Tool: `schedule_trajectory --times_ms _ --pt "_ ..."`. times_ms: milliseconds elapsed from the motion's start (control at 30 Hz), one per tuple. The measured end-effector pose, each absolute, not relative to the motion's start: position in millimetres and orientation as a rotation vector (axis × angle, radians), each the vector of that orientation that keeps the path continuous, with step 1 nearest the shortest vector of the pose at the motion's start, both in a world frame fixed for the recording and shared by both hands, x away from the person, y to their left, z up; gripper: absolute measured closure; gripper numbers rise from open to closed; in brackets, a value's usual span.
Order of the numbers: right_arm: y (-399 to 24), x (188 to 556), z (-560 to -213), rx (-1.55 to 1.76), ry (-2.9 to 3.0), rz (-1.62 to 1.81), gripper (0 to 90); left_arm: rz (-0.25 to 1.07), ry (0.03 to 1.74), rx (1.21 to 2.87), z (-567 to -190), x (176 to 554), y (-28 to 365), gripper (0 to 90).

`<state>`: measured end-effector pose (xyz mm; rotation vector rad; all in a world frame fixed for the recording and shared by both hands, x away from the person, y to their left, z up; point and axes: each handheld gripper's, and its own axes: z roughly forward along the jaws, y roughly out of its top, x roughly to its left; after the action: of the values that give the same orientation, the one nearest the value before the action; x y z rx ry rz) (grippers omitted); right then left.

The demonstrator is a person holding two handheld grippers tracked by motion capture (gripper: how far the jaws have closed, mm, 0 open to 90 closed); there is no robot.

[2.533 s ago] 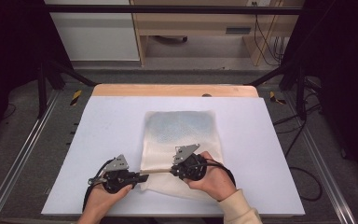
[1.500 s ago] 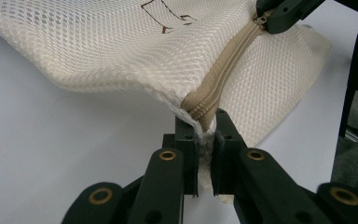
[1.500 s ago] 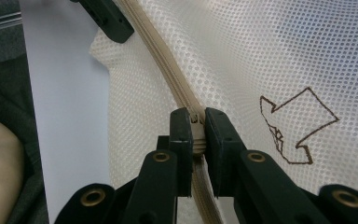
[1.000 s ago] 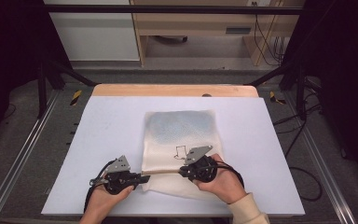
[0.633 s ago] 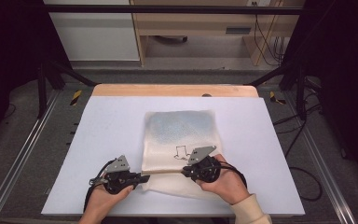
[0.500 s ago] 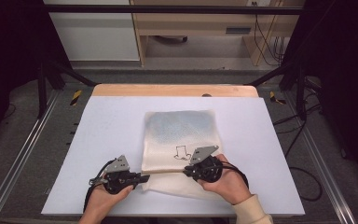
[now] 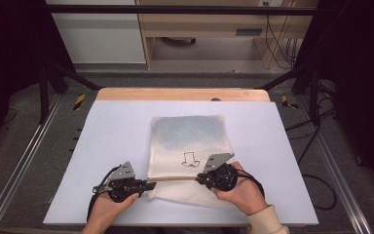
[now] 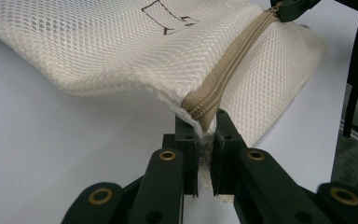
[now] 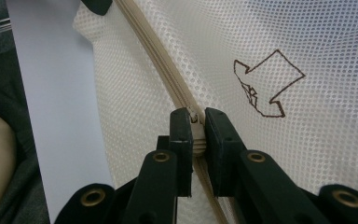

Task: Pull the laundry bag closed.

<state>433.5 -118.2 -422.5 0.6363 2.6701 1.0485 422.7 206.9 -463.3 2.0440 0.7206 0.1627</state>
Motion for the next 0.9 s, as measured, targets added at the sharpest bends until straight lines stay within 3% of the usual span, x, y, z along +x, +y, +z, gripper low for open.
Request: schedule_trajectory --times_ms 900 --pt "-154.6 427.3 -423.4 0.740 2.615 1.059 82.1 0.164 0.722 2.047 -463.5 423.0 207.4 83.1"
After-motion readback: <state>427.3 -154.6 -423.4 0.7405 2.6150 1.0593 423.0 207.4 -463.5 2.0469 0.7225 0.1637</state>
